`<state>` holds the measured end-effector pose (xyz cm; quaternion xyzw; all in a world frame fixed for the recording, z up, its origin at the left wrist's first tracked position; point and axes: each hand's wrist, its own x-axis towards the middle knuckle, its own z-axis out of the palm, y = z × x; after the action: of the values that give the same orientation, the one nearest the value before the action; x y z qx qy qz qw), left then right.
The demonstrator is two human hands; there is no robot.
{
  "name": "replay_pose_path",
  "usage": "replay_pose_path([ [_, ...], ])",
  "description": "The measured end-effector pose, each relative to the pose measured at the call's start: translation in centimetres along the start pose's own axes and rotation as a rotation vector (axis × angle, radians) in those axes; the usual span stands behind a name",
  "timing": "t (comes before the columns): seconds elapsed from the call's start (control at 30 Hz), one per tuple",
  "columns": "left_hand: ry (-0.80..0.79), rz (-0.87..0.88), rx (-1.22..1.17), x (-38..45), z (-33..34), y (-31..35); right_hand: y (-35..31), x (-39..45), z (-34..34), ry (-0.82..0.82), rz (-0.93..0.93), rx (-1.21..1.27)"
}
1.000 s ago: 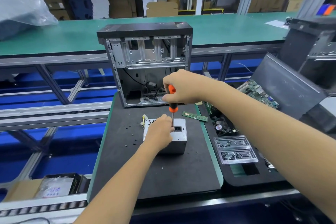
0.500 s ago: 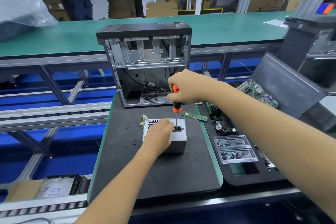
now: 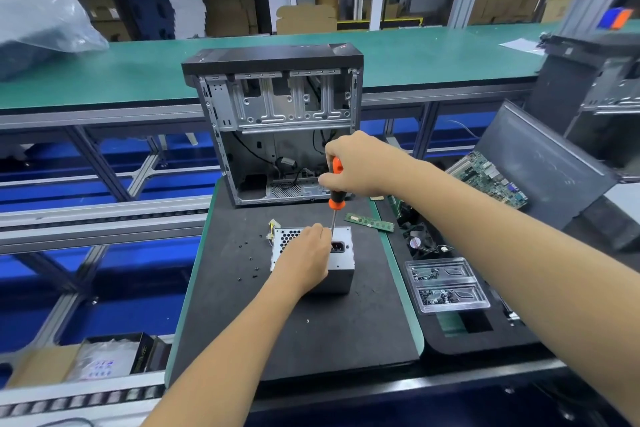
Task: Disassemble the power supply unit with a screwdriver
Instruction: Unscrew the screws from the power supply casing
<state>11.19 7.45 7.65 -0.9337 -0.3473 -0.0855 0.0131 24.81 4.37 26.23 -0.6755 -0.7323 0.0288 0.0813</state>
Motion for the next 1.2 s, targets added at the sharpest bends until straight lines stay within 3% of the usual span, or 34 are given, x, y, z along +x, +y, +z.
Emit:
replay_pose_path([
  [0.37,-0.054,-0.068,-0.080,0.0,-0.4,-0.2,-0.4,-0.4,-0.9,-0.075,0.047,0.091],
  [0.5,0.041,-0.242,-0.484,-0.7,0.1,-1.5,-0.8,-0.3,-0.7,-0.054,0.030,0.065],
  [0.67,0.042,-0.220,-0.731,-0.9,-0.1,-2.3,-1.2,0.2,-1.2,-0.032,0.025,0.117],
  [1.2,0.076,-0.255,-0.702,-0.6,0.1,-2.1,-1.8,-0.2,-0.4,-0.066,0.001,0.029],
])
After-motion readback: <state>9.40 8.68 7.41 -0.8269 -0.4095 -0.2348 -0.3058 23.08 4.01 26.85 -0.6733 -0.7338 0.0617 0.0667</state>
